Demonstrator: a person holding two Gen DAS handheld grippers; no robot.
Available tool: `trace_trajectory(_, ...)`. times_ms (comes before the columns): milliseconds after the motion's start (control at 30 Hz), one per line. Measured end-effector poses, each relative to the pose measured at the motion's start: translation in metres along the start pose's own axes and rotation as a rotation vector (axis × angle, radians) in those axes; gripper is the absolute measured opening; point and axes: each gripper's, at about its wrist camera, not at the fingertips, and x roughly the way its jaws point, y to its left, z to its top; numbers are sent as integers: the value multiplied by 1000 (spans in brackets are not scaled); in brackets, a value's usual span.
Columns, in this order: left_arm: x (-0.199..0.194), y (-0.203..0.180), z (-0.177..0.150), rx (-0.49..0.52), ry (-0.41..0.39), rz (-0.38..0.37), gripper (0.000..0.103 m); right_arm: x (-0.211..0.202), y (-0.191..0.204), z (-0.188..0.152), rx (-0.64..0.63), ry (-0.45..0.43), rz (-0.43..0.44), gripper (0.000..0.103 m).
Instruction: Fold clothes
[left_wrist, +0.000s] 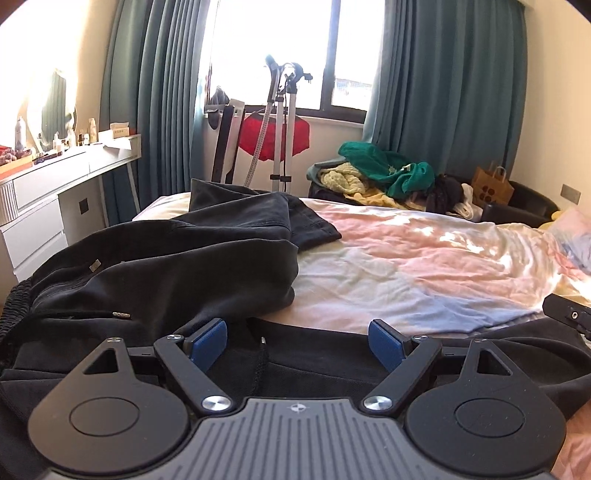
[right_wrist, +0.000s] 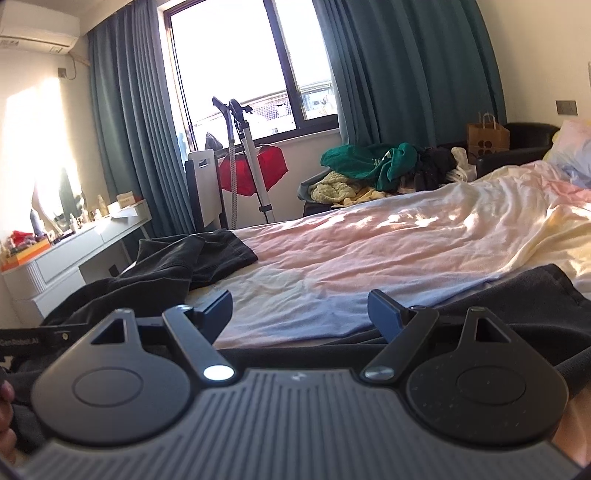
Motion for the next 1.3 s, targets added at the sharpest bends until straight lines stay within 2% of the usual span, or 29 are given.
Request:
trace_trajectory(100, 0, 5, -9, -1, -2, 9, 86, 13, 4, -5, -6, 28, 2, 82)
trace_trajectory(333, 12, 13, -21, -39, 81, -6, 86, 61, 6, -14, 47, 147, 52, 78)
trace_trajectory(467, 14, 23, -22, -89, 121, -35, 86, 88, 16, -9, 60, 166, 87, 78)
trace_trajectory(633, 12, 39, -22, -124, 130, -56, 86, 128, 28, -10, 90, 201, 121, 78)
trace_trajectory(833, 27, 60, -27, -206, 145, -53, 86, 214, 44, 1, 232, 229, 175, 74)
trace_trajectory(900, 34, 68, -29, -259, 165, -61, 86, 256, 49, 4, 354, 232, 209, 72)
trace_trajectory(933, 38, 72, -30, -285, 177, -73, 86, 277, 51, 5, 421, 236, 214, 67)
trace_trajectory(1000, 43, 77, -32, -299, 164, -85, 86, 320, 59, 4, 515, 258, 235, 67)
trace_trajectory(1133, 53, 86, -35, -303, 129, -84, 86, 391, 84, -3, 555, 302, 197, 65)
trace_trajectory(1200, 59, 89, -37, -320, 118, -101, 87, 413, 95, -6, 533, 285, 173, 64)
trace_trajectory(1233, 61, 91, -38, -325, 111, -106, 88, 419, 102, -5, 485, 262, 145, 56)
trace_trajectory(1267, 64, 92, -38, -324, 106, -109, 90, 425, 108, -4, 437, 239, 114, 32)
trace_trajectory(1300, 66, 92, -39, -320, 103, -111, 91, 429, 112, -3, 399, 224, 62, 17)
